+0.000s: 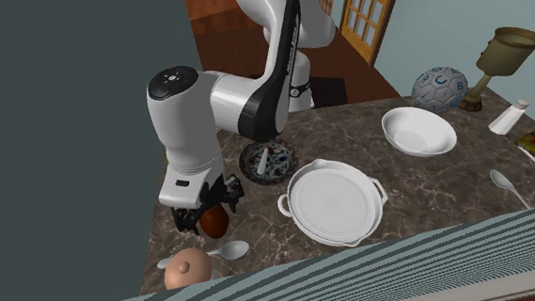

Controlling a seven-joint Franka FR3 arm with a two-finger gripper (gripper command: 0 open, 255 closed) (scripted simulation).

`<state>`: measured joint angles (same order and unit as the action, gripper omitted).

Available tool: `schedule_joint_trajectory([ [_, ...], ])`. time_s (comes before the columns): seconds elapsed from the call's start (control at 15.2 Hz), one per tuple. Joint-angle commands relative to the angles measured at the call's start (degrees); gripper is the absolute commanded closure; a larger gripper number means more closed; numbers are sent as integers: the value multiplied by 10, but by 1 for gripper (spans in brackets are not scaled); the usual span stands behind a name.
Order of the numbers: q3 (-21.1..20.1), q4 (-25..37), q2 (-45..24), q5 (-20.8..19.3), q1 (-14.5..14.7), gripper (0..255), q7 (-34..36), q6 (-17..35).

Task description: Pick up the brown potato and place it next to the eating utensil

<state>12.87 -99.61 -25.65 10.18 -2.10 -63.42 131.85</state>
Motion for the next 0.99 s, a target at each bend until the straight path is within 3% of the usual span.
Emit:
schedule_joint_trajectory([
  [0.0, -1, -1, -8, 3, -1, 0, -2, 9],
  [0.53, -1, -1, -8, 3, -1, 0, -2, 9],
  [0.59, -1, -1, -8, 3, -1, 255, -2, 9],
  [0.92, -1, -1, -9, 3, -1, 255, -2, 9],
])
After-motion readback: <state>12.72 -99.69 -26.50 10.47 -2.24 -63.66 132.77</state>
